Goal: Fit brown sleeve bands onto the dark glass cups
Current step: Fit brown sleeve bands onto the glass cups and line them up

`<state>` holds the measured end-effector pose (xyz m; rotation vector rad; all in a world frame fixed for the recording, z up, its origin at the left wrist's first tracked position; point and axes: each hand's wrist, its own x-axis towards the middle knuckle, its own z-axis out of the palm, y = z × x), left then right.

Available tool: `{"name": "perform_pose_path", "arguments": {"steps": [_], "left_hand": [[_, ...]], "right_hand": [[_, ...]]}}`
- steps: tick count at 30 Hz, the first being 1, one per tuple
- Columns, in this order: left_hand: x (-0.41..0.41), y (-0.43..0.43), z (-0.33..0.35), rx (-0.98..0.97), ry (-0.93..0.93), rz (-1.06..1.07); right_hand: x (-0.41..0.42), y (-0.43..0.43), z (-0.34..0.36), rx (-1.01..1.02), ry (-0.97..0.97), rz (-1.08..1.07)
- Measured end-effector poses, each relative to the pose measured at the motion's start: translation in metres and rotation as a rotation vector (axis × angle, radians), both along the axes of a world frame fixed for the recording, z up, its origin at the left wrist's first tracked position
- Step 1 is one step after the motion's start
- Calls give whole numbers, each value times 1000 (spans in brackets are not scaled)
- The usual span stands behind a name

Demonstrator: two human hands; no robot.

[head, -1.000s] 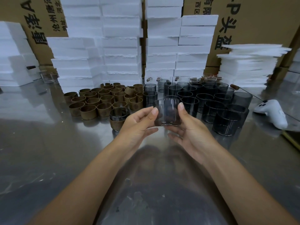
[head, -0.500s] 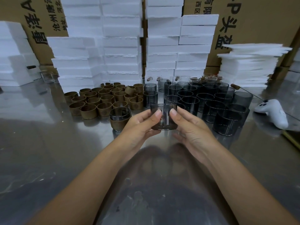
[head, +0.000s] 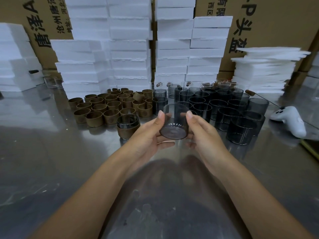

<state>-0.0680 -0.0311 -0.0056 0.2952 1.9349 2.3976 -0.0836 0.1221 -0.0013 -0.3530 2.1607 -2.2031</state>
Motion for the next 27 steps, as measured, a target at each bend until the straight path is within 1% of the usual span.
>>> {"name": "perform_pose_path", "arguments": {"steps": [3,5,7,9,12,14,17,20,24,27], "left_hand": [[1,1,-3,-63,25,-43],[1,2,-5,-123,33,4],[-1,3,-5,-139,24,53],[-2,2,-6,-122,22,88],[-3,0,-6,-95,25,121],[-3,0,-5,-104,32,128],[-3,0,-5,-138,20,129],[-1,1,-5,-167,26,136],[6,5,-2,-248,81,156],[10,2,8,-242,146,261]], "right_hand": [[-4,1,-1,-20,-101,-39],[-5,0,0,-25,-146,-58],[-4,-1,0,-9,-161,-77],[-3,-2,1,6,-140,-63],[1,-2,-2,37,-39,44],[4,-2,-3,21,15,102],[3,-2,-3,-10,36,103],[4,-1,-3,-21,37,88],[4,2,-1,-45,-9,41],[4,3,0,-111,-63,0]]}}
